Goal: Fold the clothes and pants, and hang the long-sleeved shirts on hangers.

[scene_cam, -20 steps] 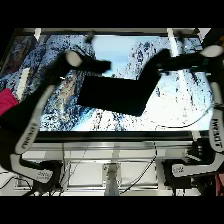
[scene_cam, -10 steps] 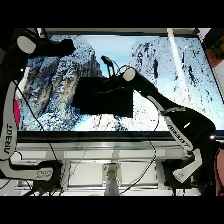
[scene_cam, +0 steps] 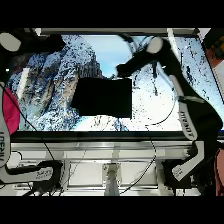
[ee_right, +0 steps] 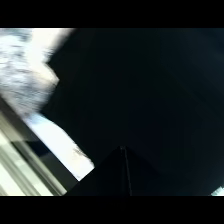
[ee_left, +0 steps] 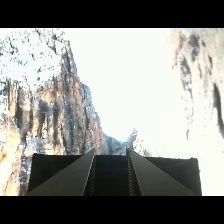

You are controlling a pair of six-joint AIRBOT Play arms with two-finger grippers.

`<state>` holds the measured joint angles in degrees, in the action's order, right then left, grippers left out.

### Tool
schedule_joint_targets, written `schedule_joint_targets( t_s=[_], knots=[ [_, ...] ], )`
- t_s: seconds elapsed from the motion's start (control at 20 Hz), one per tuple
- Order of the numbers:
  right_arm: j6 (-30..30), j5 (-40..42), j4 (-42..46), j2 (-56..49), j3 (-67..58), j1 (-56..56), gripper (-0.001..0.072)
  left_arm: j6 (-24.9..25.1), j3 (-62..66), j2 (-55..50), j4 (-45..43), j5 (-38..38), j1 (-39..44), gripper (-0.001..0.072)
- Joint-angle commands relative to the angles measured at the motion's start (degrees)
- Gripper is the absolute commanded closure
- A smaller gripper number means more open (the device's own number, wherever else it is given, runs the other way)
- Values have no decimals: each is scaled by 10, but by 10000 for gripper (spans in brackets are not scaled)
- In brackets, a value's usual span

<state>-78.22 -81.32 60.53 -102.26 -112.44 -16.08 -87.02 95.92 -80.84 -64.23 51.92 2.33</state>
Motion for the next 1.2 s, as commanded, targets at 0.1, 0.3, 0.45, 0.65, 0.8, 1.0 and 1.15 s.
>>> schedule_joint_targets(
  t_s=[0.1, 0.3, 0.45, 0.65, 0.8, 1.0, 1.15],
  knots=[
    [87, -58, -127, 35, 140, 166, 703, 0, 0, 75, -2, 80, -30, 467],
    [277, 17, -348, 83, 432, 238, 701, 0, 0, 111, -1, 129, -65, 469],
    [223, 183, -360, 73, 548, 236, 223, 0, 0, 115, -1, 142, -75, 469],
    [202, 163, -347, 10, 532, 206, 191, 0, 0, 115, 0, 142, -74, 469],
    [196, 158, -337, -21, 495, 174, 183, 0, 0, 115, -1, 142, -74, 469],
    [165, 122, -276, -26, 441, 140, 173, 0, 0, 115, -1, 142, -74, 469],
    [135, 122, -252, -35, 408, 127, 182, 0, 0, 114, -1, 142, -74, 469]
  ],
)
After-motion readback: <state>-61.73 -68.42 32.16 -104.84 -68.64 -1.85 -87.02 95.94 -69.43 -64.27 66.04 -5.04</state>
